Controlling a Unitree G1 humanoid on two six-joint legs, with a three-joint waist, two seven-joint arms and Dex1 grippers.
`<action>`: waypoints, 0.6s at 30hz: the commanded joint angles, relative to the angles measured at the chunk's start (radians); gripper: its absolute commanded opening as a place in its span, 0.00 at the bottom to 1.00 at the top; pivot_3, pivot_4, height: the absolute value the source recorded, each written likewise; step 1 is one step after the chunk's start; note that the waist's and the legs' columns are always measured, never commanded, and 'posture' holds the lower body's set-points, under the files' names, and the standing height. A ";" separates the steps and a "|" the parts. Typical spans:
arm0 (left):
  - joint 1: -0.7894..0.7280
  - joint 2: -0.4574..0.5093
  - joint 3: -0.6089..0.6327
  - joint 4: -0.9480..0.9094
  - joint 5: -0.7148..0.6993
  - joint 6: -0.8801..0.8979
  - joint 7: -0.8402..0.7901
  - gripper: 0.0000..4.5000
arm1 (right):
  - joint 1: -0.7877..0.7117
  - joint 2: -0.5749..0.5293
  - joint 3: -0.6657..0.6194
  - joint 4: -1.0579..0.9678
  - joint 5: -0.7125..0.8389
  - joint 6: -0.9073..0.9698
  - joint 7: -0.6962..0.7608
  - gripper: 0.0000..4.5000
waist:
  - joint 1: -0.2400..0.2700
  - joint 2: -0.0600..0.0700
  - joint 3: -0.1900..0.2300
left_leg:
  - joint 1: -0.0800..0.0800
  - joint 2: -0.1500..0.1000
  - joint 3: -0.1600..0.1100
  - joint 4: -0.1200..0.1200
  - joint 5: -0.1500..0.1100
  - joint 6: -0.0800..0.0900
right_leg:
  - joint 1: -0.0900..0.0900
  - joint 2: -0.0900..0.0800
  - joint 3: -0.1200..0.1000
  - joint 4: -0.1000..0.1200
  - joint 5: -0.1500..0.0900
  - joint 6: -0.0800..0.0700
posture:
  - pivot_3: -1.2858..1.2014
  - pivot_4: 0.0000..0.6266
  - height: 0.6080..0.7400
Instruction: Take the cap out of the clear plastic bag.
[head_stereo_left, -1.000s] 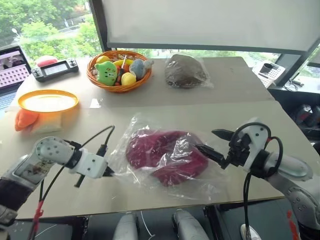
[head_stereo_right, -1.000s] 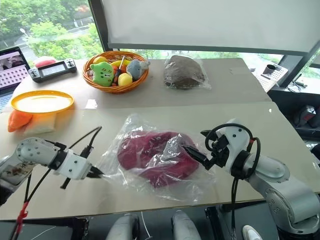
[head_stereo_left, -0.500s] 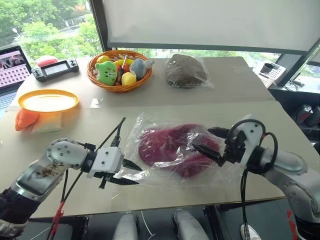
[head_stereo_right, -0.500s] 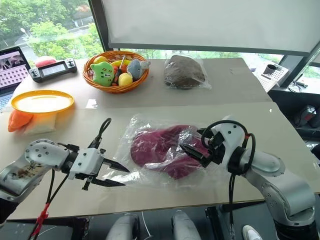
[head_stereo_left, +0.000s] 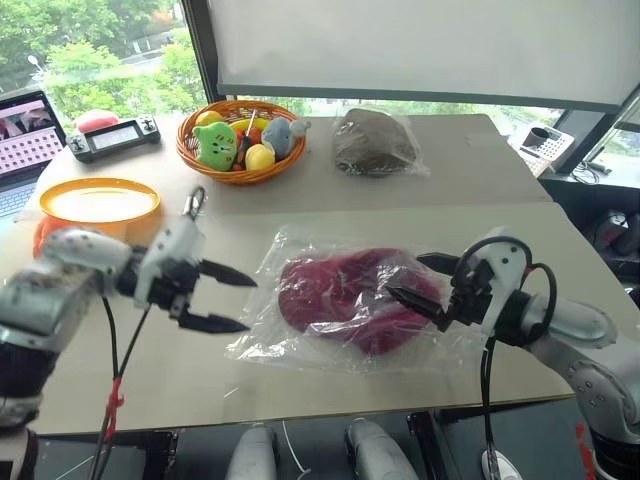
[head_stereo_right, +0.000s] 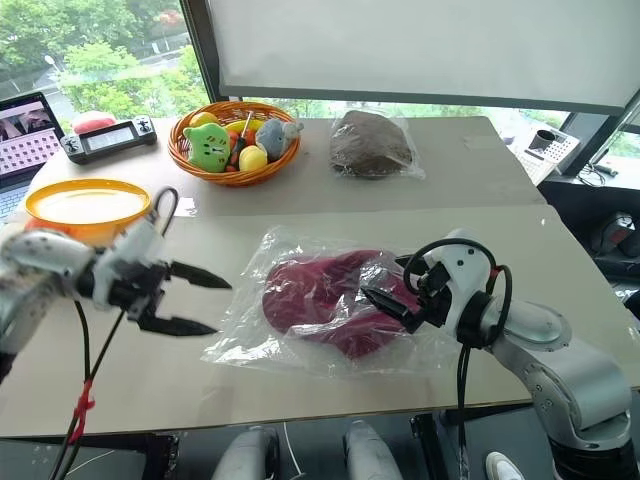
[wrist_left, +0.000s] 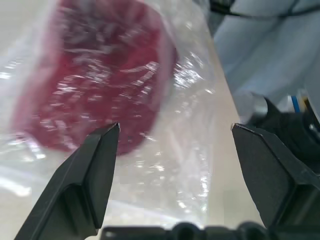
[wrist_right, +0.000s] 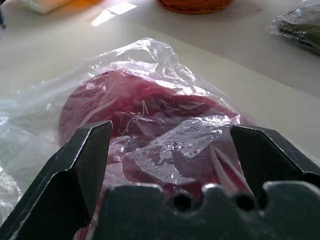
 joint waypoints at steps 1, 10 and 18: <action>-0.113 -0.091 -0.042 0.202 0.127 -0.093 0.011 0.85 | 0.020 -0.082 -0.087 -0.139 0.236 -0.026 0.203 1.00 | 0.006 0.000 0.000 | 0.000 0.000 0.000 0.000 0.000 0.000 | 0.000 0.000 0.000 0.000 0.000 0.000 | 0.52 0.24 1.00; -0.228 -0.250 -0.088 0.368 0.257 -0.190 -0.003 0.85 | -0.200 -0.018 0.361 -0.015 0.064 -0.099 0.330 1.00 | 0.012 -0.002 0.000 | -0.001 0.000 -0.002 0.001 0.000 0.001 | -0.001 0.001 -0.002 0.001 0.002 -0.006 | 0.52 0.24 1.00; -0.203 -0.203 -0.043 0.382 0.267 -0.183 -0.081 0.85 | -0.358 0.200 0.682 0.248 -0.190 -0.211 0.363 1.00 | 0.011 -0.002 0.000 | -0.005 0.000 -0.004 0.002 0.000 0.001 | -0.004 0.001 -0.002 0.003 0.003 -0.008 | 0.52 0.24 1.00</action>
